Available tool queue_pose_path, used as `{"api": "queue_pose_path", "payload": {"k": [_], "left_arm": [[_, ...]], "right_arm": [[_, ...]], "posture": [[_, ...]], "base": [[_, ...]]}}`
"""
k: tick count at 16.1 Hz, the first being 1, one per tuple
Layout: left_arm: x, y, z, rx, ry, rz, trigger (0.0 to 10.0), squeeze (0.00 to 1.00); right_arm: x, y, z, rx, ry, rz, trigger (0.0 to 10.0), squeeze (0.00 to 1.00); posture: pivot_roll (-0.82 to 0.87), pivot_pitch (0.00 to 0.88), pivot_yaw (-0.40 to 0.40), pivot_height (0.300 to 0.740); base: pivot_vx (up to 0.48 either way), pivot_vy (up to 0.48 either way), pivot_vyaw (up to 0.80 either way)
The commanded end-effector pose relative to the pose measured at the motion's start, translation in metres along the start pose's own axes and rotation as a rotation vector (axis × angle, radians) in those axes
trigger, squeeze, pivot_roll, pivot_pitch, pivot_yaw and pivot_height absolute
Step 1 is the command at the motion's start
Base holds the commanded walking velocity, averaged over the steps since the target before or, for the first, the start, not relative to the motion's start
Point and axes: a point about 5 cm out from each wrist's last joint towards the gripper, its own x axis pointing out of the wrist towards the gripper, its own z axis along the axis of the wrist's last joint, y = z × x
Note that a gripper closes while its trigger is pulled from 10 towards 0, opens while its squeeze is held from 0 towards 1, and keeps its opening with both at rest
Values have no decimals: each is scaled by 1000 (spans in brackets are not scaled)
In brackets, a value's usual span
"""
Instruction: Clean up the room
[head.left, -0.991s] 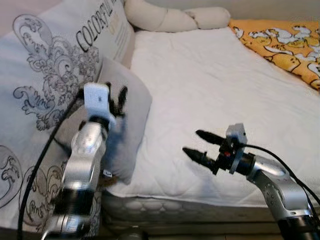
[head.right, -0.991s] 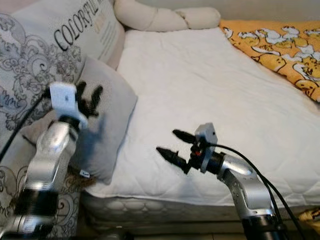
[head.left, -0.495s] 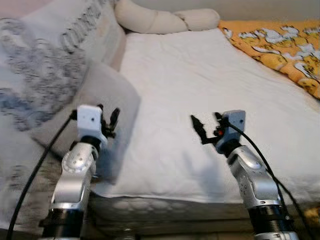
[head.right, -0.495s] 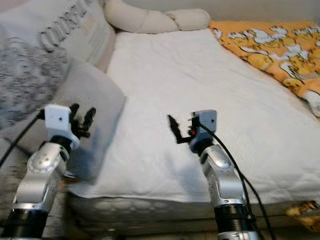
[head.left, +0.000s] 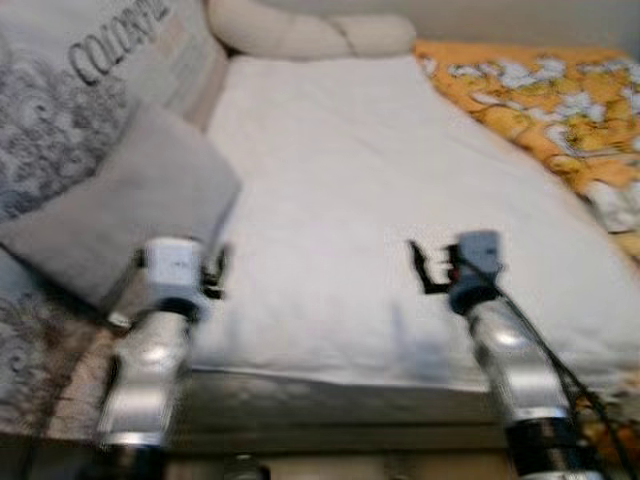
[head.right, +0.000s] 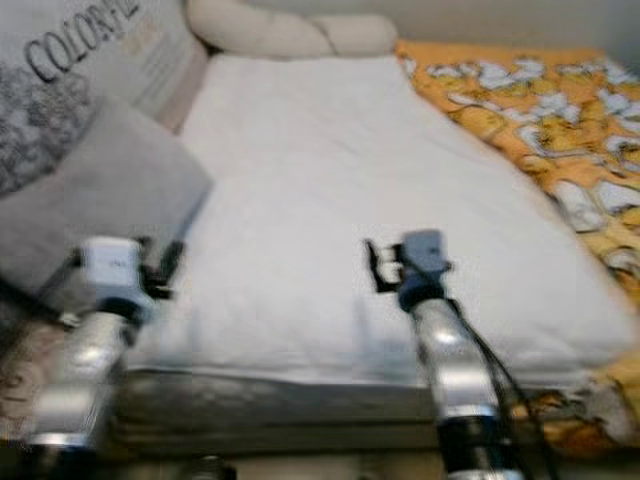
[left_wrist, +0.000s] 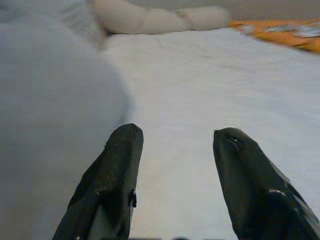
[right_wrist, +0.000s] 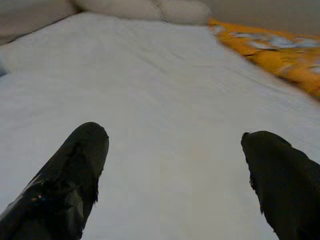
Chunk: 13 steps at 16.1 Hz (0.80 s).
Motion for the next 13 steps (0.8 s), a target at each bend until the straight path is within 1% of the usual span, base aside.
{"api": "queue_pose_path", "payload": {"k": [1,2,3,4,5,6,7,9,10,11,12,13], "left_arm": [[-1,8,-1,22,11,27,10000,490],[-1,9,-3,22,24,31,10000,490],[-1,10,-5,23,36,41,10000,490],[-1,10,-6,23,41,46,10000,494],[-2,10,-6,29,44,48,10000,494],[-2,9,-6,33,45,47,10000,498],[-2,9,-6,38,46,50,10000,494],[-5,7,-8,29,51,70,10000,494],[-5,6,-8,36,52,61,10000,494],[-5,6,-8,35,52,61,10000,494],[-4,7,-7,39,52,59,10000,498],[-3,7,-8,39,55,60,10000,498]], "right_arm": [[0,8,1,41,2,26,10000,0],[-1,9,0,53,-1,16,10000,0],[-2,10,-5,112,25,-11,10000,0],[-3,9,-9,137,35,-28,10000,0],[-5,8,-11,80,43,-15,10000,0],[-5,6,-12,92,52,-32,10000,0],[-4,2,-12,99,56,-57,10000,0],[-1,-11,-8,-72,47,-149,10000,0],[1,-11,-9,-43,61,-130,10000,0],[2,-10,-6,-24,42,-104,10000,0],[2,-11,-3,-34,13,-123,10000,0],[1,-13,-2,-45,11,-144,10000,0]], "posture": [[99,0,-1,740],[98,0,0,740],[94,0,1,740],[88,0,3,740],[88,0,-3,740],[90,0,-9,740],[95,0,-22,740],[106,0,-26,740],[106,0,-22,740],[101,0,-17,740],[94,0,-13,740],[89,0,-7,740]], "base": [[0,-349,0],[0,-341,0],[0,-337,0],[0,-345,0],[0,-341,0],[0,-341,0],[0,-341,800],[0,-341,800],[0,-341,800],[0,-341,0],[0,-337,0],[0,-341,0]]}}
